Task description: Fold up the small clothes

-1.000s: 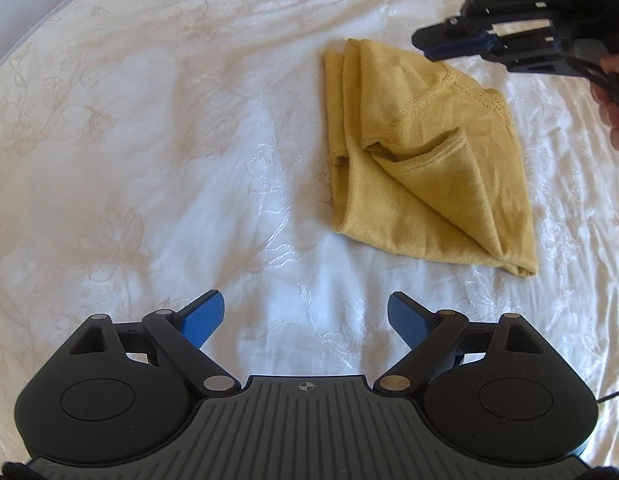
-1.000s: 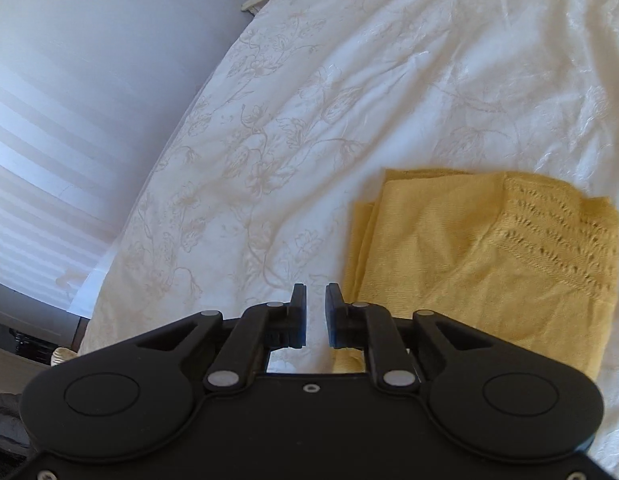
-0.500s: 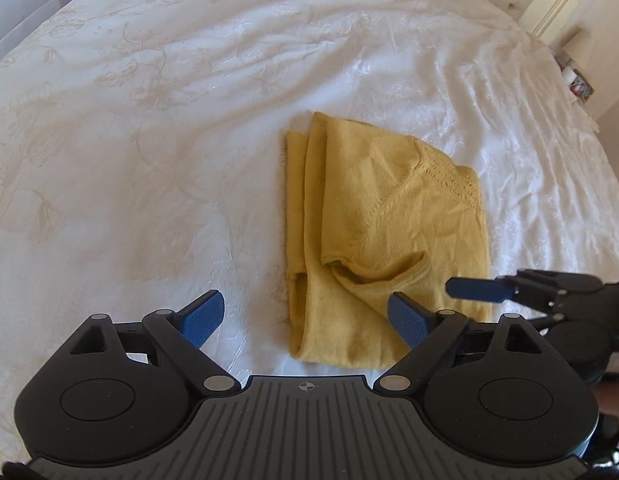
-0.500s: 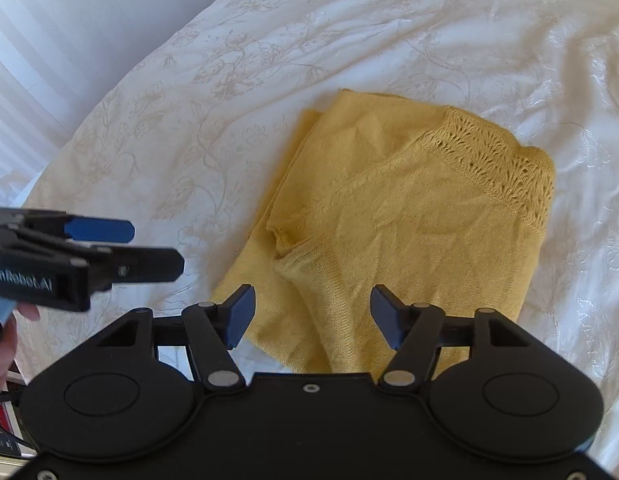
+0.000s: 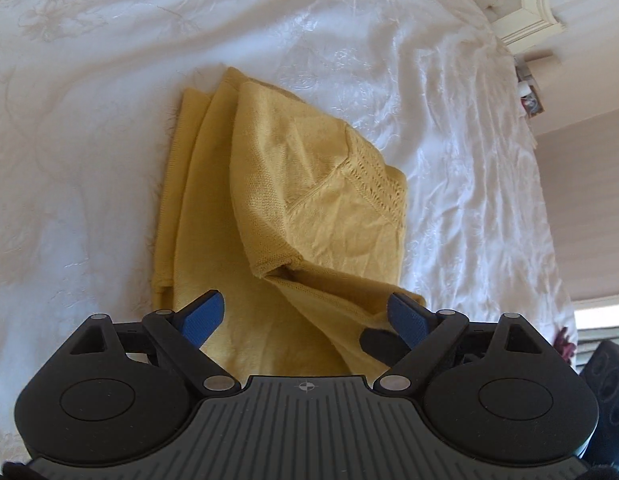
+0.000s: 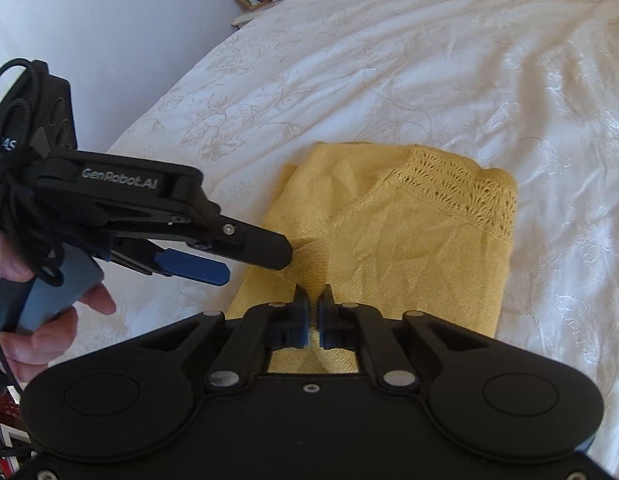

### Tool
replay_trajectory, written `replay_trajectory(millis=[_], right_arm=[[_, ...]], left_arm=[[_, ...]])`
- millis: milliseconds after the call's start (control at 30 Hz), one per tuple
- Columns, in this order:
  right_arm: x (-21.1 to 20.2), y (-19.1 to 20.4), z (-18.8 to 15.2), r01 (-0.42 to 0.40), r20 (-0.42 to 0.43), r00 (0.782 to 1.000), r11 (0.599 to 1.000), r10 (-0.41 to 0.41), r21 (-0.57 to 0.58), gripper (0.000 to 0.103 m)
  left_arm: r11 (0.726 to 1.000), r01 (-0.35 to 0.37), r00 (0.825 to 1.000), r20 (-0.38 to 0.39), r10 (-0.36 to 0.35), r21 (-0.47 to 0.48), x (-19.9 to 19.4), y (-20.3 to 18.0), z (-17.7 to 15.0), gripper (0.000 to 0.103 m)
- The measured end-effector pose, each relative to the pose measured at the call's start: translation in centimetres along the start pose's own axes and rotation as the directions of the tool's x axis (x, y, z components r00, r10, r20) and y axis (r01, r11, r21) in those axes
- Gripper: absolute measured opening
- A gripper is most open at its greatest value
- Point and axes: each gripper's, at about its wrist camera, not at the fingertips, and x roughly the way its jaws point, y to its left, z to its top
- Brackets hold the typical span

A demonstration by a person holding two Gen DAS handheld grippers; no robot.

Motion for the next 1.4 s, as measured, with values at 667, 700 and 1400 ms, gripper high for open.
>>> replay_trajectory(millis=[667,700,1400], right_arm=[[0.8,1.8,-0.8,-0.015,-0.025,1.0,0.998,0.014,-0.059,0.01],[0.7,2.1,-0.7,-0.019,-0.023,1.0,0.998,0.018,-0.061,0.01],[0.7,0.6,-1.5,-0.116,-0.038,0.993,0.992,0.115,-0.04,0.066]], left_arm=[[0.975,-0.155,0.985,0.102,0.14,0.161,3.2,-0.8,6.7,0.01],[0.973,-0.143,0.985,0.125,0.122,0.181,2.3,-1.1,6.7,0.01],[0.904,-0.401,0.9,0.252,0.357,0.151,-2.3,4.3,4.0,0.061]])
